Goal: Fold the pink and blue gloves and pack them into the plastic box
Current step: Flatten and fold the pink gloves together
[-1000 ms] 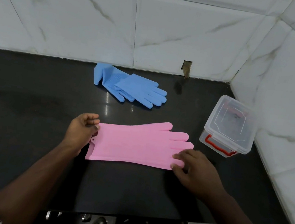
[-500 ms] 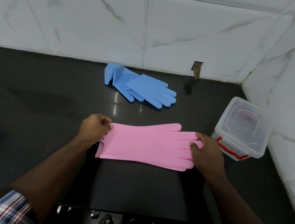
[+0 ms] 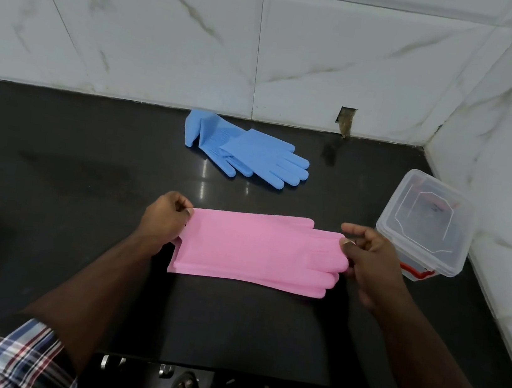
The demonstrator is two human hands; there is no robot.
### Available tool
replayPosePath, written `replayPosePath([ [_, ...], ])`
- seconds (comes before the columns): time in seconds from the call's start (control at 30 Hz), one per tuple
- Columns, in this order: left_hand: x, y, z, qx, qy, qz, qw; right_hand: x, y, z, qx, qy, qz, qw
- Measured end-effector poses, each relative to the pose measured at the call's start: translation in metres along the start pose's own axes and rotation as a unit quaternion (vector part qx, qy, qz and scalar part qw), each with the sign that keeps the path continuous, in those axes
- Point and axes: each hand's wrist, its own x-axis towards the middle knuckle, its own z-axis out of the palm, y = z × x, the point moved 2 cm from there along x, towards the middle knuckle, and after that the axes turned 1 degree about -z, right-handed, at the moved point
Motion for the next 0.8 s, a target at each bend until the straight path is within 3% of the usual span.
replayPosePath([
  [0.13,0.002,0.0,0.001,-0.003,0.004,-0.009,1.0,0.0,0.003,0.0,0.015,-0.025,0.025,0.999],
  [0.2,0.004,0.001,0.001,-0.002,0.005,-0.01,1.0,0.0,0.007,-0.001,-0.125,-0.013,-0.007,0.992],
  [0.27,0.004,0.001,0.0,-0.001,0.005,-0.009,1.0,-0.001,0.008,0.0,-0.348,-0.01,-0.059,0.936],
  [0.33,0.004,0.001,-0.001,-0.006,0.004,-0.008,1.0,-0.004,0.004,0.004,-0.463,0.009,-0.101,0.88],
  [0.4,0.004,-0.001,-0.002,-0.007,0.005,-0.005,1.0,-0.003,-0.006,0.011,-0.477,0.048,-0.186,0.857],
  [0.47,0.002,-0.003,-0.003,0.006,0.006,0.0,1.0,0.006,-0.018,0.024,-0.452,0.04,-0.244,0.857],
  [0.57,0.0,-0.004,-0.004,0.045,0.012,0.021,0.999,0.032,-0.029,0.042,-0.424,-0.034,-0.152,0.892],
  [0.63,-0.001,-0.005,-0.005,0.069,0.014,0.025,0.997,0.047,-0.029,0.05,-0.433,-0.069,-0.11,0.892],
  [0.8,-0.001,-0.007,-0.007,0.063,-0.005,0.038,0.997,0.058,-0.03,0.058,-0.412,-0.09,-0.108,0.9],
])
